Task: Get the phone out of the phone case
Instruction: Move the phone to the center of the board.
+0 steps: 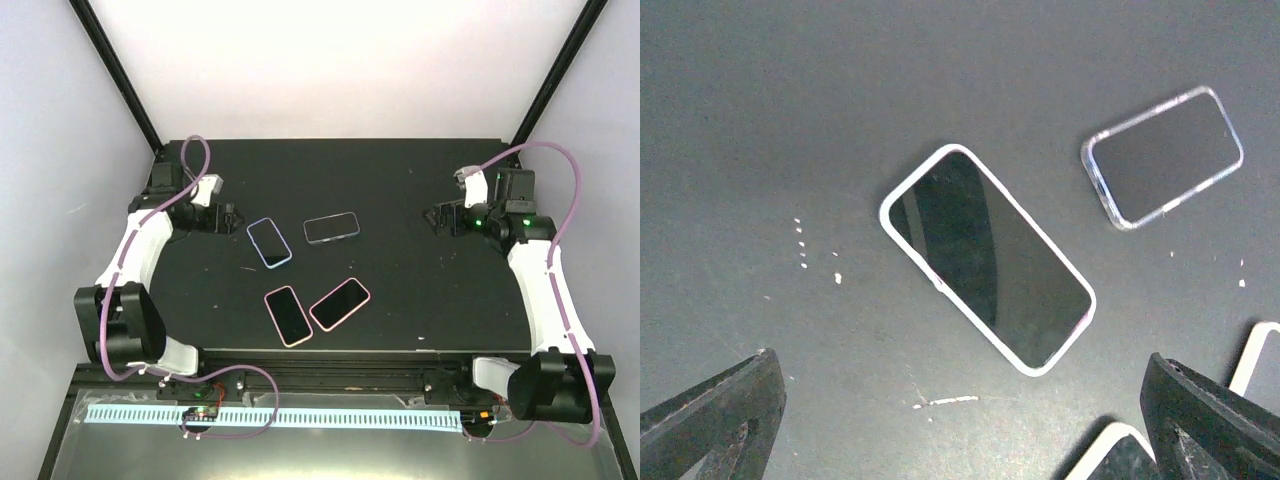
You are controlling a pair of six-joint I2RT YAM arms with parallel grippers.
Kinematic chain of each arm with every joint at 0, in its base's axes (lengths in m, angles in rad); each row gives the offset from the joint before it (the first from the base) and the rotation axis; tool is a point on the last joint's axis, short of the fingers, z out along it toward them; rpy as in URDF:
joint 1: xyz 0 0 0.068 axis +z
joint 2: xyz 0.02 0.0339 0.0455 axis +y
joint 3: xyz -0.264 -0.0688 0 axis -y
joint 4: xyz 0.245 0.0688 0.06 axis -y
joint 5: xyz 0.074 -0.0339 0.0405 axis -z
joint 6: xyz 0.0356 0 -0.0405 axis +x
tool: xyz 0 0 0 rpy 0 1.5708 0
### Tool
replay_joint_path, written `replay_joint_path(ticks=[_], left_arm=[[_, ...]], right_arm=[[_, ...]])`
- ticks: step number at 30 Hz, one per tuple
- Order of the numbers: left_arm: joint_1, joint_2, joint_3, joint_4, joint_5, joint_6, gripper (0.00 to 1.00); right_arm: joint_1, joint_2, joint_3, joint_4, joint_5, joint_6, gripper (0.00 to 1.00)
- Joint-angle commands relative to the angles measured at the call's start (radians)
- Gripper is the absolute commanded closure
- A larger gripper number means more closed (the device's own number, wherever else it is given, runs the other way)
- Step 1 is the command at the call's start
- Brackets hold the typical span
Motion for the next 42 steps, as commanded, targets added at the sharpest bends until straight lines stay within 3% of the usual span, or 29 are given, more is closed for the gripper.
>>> replay_joint_path(ticks=[1, 9, 15, 31, 42], left_arm=[[-0.054, -0.051, -0.038, 0.031, -0.032, 0.072, 0.01], [-0.212, -0.108, -0.087, 0.005, -0.043, 0.199, 0.01], [-0.408, -0.145, -0.121, -0.016, -0.069, 0.264, 0.01], [-0.895, -0.006, -0.198, 0.084, -0.230, 0.232, 0.01], [-0.987, 0.154, -0.210, 0.149, -0.286, 0.245, 0.01]], right_arm=[[0.028, -0.064, -0.045, 0.059, 0.041, -0.002, 0.00], [0.050, -0.112, -0.043, 0.082, 0.099, 0.004, 0.00], [0.054, -0.125, -0.029, 0.092, 0.076, 0.016, 0.00], [0.003, -0.184, -0.080, 0.147, 0.105, 0.084, 0.00], [-0.064, -0.236, -0.104, 0.165, 0.031, 0.121, 0.00]])
